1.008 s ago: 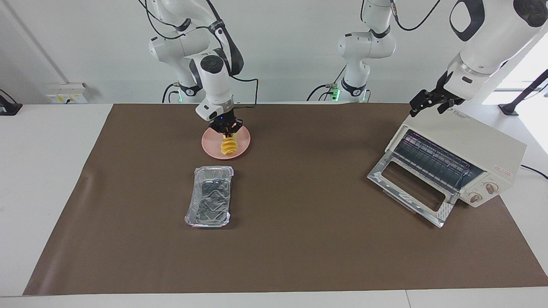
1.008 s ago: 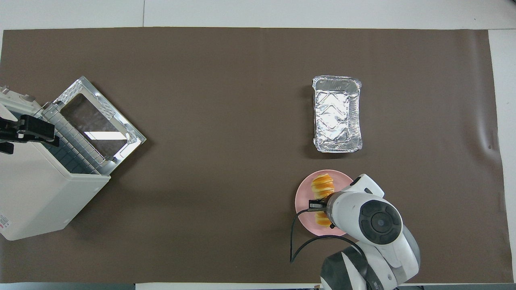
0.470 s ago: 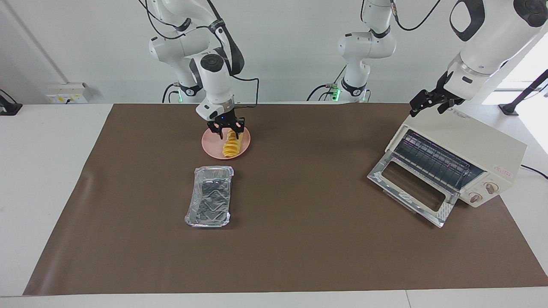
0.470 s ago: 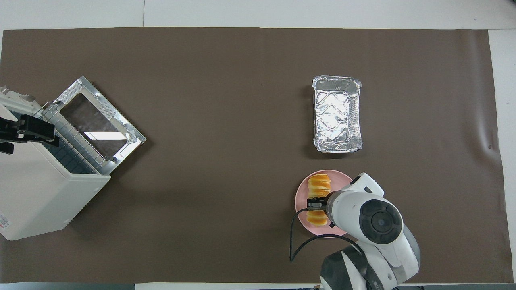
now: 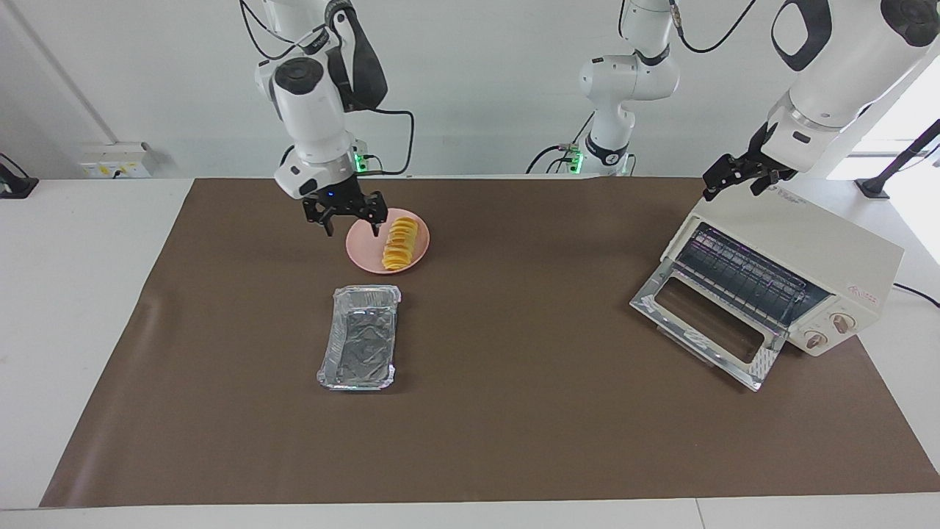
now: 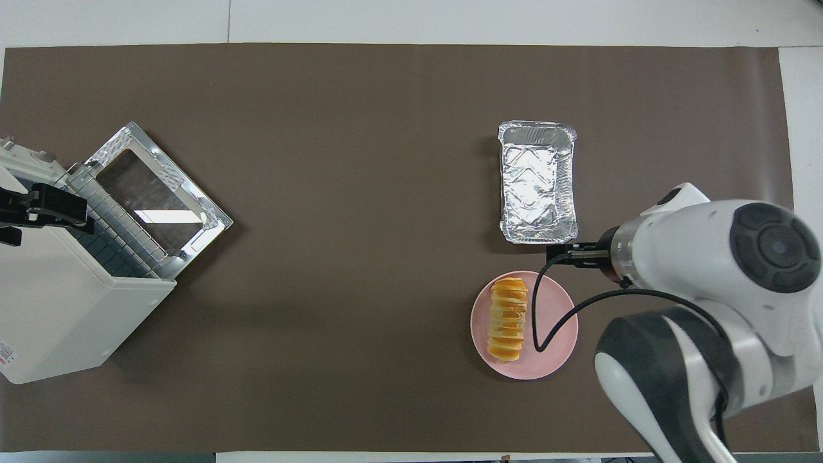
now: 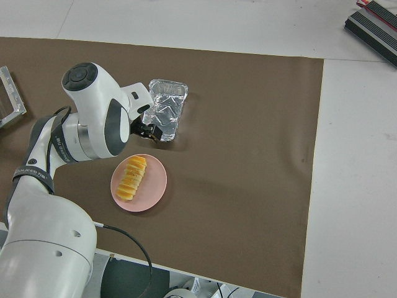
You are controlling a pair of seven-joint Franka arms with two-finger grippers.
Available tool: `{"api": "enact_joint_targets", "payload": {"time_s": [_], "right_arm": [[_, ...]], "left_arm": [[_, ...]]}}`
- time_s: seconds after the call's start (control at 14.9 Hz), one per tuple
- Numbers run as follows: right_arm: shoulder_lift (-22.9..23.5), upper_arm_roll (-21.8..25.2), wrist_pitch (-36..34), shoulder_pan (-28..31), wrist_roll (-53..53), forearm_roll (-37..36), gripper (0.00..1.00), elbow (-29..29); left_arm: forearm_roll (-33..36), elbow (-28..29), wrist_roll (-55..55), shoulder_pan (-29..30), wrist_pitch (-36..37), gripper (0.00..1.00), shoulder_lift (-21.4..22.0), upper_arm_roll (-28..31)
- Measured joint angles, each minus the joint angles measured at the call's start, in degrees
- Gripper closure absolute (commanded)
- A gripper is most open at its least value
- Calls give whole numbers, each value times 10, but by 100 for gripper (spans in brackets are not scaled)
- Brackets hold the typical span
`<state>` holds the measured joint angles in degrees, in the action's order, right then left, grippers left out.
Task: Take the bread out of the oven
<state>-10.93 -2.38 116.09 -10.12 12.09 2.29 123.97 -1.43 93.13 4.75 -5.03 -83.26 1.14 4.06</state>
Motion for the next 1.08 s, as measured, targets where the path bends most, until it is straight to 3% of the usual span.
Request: {"api": "enact_joint_targets", "payload": {"time_s": [0.27,0.54,0.74,1.08], "right_arm": [[0,4,-138,87,-165,0,0,-108],[19,4,-278,103,-181,0,0,-223],[47,4,-296,113,-181,0,0,-262],[64,0,-299,134,-181,-1,0,-261]], "left_arm": [[0,0,0,0,0,0,0,0],[0,0,0,0,0,0,0,0],[0,0,0,0,0,0,0,0],[0,0,0,0,0,0,0,0]]}}
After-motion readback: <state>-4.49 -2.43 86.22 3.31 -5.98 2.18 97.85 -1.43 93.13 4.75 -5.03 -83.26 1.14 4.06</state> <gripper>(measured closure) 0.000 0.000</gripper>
